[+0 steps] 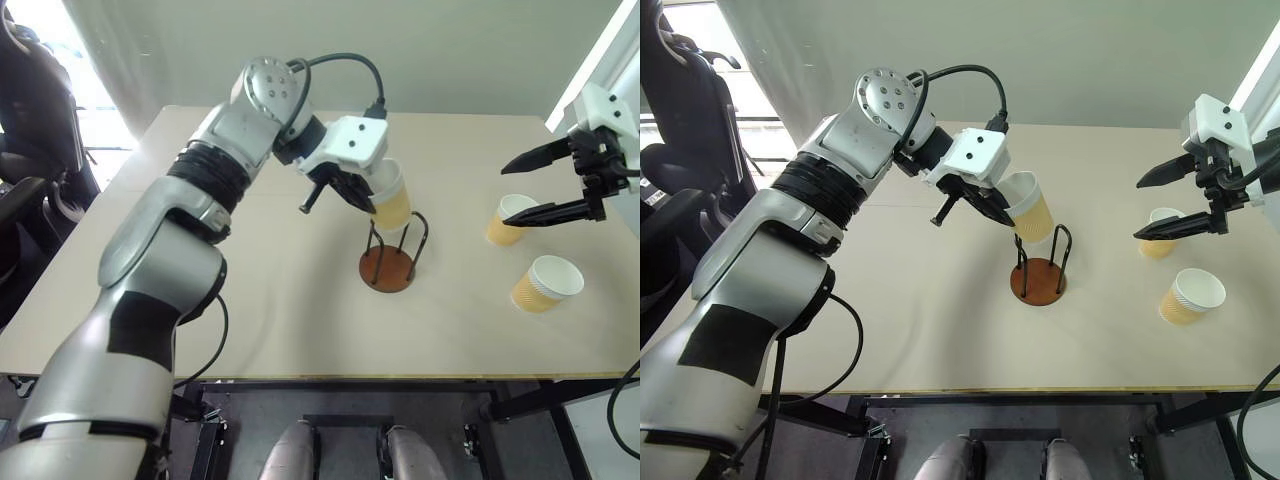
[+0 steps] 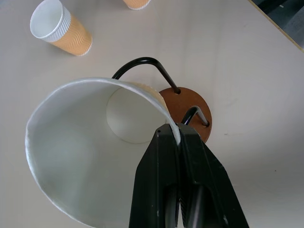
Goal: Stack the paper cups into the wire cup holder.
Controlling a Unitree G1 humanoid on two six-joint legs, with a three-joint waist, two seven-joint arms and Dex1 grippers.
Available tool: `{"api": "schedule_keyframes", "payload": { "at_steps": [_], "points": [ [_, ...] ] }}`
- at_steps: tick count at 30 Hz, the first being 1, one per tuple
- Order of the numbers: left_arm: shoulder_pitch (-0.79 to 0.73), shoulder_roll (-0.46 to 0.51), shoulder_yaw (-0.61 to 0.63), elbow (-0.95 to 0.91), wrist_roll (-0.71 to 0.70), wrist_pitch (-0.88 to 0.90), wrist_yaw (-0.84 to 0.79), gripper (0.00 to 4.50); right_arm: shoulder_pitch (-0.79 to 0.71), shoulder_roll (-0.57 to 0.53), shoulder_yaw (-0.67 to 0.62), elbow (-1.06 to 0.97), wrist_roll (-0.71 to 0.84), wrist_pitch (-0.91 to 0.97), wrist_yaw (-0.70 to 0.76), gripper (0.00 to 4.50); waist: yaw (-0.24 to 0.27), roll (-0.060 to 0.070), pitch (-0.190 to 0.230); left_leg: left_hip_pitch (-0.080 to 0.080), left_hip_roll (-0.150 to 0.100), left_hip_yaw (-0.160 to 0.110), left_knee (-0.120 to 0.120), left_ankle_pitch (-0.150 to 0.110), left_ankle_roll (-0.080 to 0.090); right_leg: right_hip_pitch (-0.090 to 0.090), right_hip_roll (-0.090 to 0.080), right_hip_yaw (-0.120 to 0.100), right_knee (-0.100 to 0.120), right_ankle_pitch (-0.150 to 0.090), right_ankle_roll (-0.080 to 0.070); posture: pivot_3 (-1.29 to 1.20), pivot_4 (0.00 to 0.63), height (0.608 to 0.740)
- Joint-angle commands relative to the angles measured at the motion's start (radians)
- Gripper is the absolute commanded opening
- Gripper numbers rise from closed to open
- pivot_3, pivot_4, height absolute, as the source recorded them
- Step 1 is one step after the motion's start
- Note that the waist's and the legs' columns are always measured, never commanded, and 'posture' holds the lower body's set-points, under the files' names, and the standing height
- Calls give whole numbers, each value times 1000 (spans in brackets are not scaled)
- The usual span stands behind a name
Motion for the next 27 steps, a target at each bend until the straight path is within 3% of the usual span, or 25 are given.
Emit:
{"api": "schedule_keyframes", "payload": {
  "at_steps": [1,19,22,27],
  "points": [
    [-11,-5,0,-32,-8,-10,-29,47,-27,-28,-6,-9,6,-10,4,4500,0,0,0,0,0,1,0,0,0,0,0,-1,0,0,0,0,150,740],
    [3,29,-78,-83,-42,-23,-29,47,-22,-27,-7,-3,-12,-18,4,4500,0,0,0,0,-1,0,0,0,1,0,-1,0,0,0,1,0,150,740],
    [0,28,-76,-82,-48,-17,-29,646,-22,-25,-4,-2,-15,-20,4,4500,0,0,0,0,-1,0,0,0,1,1,-1,-1,0,0,1,0,150,740],
    [-4,14,-56,-65,-41,-21,-29,2352,-22,-23,-3,1,-18,-24,4,4500,0,0,0,0,-1,0,0,0,1,1,-1,-1,0,0,1,0,150,740]
  ]
}}
